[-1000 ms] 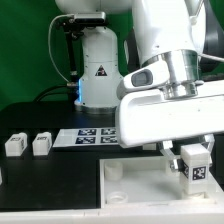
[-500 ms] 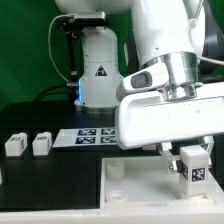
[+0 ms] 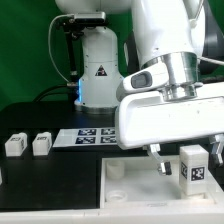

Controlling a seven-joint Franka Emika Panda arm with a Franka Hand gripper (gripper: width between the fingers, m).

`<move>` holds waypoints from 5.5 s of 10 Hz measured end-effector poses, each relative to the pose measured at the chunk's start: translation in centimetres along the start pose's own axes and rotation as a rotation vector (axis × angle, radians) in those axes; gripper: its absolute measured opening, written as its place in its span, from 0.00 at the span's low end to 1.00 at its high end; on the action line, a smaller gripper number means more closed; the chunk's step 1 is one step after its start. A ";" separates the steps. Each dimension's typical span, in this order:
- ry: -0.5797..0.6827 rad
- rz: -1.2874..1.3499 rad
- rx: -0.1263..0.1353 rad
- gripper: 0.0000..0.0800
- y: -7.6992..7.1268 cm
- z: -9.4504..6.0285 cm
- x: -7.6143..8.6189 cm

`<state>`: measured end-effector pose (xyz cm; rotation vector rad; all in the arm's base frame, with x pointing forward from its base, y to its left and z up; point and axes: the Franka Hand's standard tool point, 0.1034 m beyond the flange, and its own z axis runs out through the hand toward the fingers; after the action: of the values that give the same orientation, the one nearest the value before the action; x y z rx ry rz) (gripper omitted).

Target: Assemble one leg

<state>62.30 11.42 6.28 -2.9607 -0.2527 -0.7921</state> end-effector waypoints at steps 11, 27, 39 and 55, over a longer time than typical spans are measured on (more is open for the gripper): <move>-0.434 0.017 0.085 0.81 0.1 -1.6 2.6; -0.555 1.391 -0.301 0.36 1.2 -0.4 2.8; -0.503 0.770 -0.143 0.81 0.1 0.0 0.9; -0.500 1.530 -0.240 0.37 -0.2 -0.7 2.1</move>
Offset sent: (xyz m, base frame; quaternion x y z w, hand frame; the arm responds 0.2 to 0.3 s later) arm 0.0009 -0.0118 0.0567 -0.0013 -0.0494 -0.0138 0.9987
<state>63.73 11.80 7.98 -2.3311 1.8609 0.1552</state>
